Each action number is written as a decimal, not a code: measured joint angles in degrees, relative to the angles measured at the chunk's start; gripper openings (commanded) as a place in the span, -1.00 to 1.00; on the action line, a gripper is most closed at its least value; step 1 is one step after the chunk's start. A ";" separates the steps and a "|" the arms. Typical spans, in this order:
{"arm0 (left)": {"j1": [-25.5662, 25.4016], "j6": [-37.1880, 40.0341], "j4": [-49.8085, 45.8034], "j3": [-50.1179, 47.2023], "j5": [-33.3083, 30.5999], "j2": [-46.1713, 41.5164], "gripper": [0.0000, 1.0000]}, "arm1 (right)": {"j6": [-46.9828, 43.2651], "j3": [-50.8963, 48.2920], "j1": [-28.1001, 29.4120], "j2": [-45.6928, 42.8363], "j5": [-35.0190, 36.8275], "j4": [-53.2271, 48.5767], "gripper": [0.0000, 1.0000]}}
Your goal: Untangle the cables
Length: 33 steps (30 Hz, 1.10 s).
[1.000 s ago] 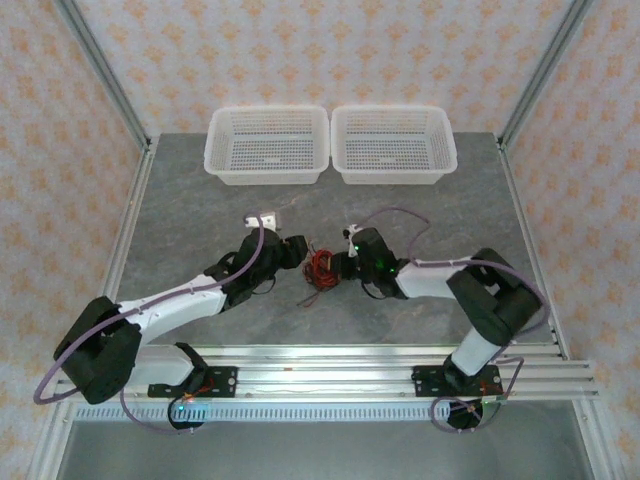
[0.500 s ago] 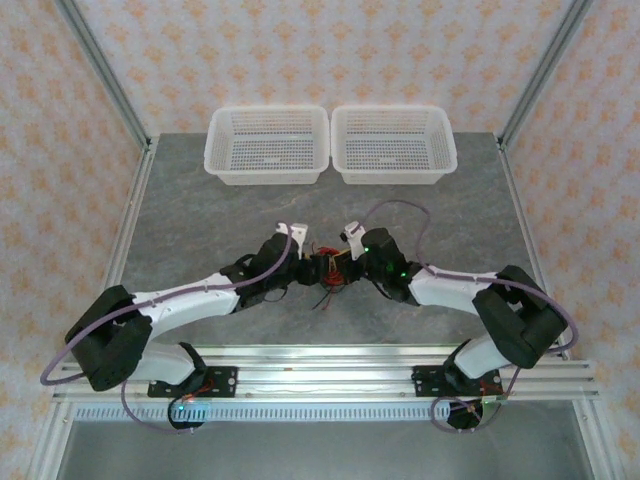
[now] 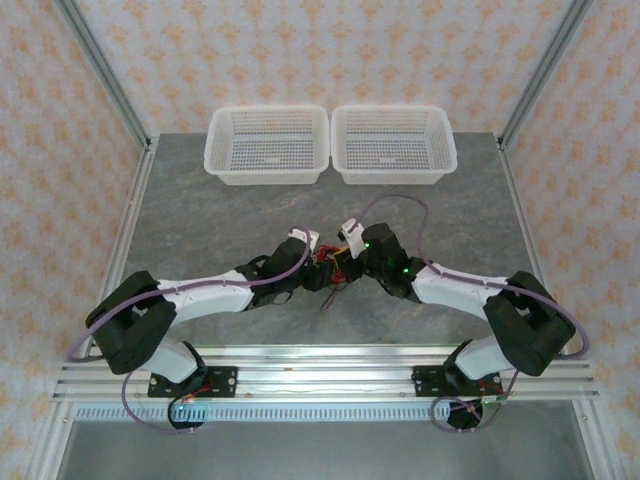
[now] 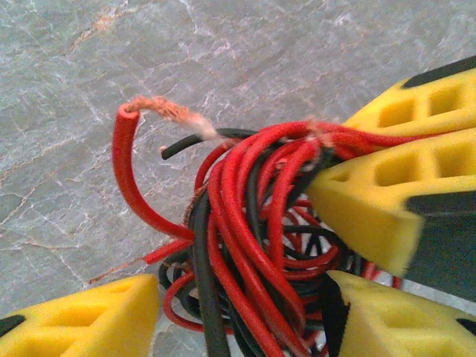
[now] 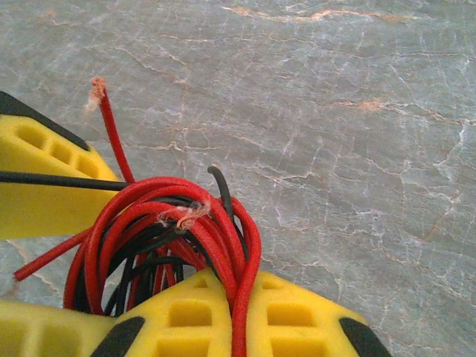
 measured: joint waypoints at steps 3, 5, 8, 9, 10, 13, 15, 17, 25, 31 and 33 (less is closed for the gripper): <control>0.00 0.74 1.07 0.37 0.09 1.64 -0.06 | -0.22 0.00 0.00 -0.70 -0.96 -0.74 -1.00; -0.02 1.42 1.73 1.07 0.20 2.69 -0.29 | -0.24 0.04 0.00 -1.16 -1.29 -1.09 -1.00; -0.11 1.79 2.64 1.75 0.48 3.41 -0.87 | -0.17 0.42 -0.02 -1.90 -1.29 -1.90 -1.00; -0.09 1.42 2.93 1.75 0.39 3.45 -1.00 | 0.00 0.48 -0.02 -2.25 -1.07 -2.19 -1.00; 0.13 1.42 3.08 1.75 0.42 3.45 -1.00 | 0.42 0.48 -0.02 -2.56 -0.83 -2.40 -1.00; 0.20 0.98 4.02 1.75 0.35 3.45 -1.00 | 3.56 0.66 0.00 -2.75 0.85 -2.58 -1.00; 0.20 0.04 4.50 1.75 0.37 3.41 -1.00 | 7.37 1.09 0.20 -2.75 2.49 -3.41 -1.00; 0.20 -1.29 5.05 1.68 0.42 3.13 -1.00 | 12.72 2.08 0.68 -2.86 4.57 -4.92 -1.00; -0.35 -3.06 6.03 1.49 2.32 -1.20 -1.00 | 18.29 2.62 1.73 -10.93 8.33 -11.87 -1.00; -0.96 -1.86 1.07 6.36 1.99 -1.38 -1.00 | 10.62 6.21 1.95 -13.55 13.18 -18.75 -1.00; -0.96 -1.53 -0.50 7.87 1.44 -1.38 -1.00 | 9.27 7.19 2.10 -13.57 14.82 -19.54 -0.99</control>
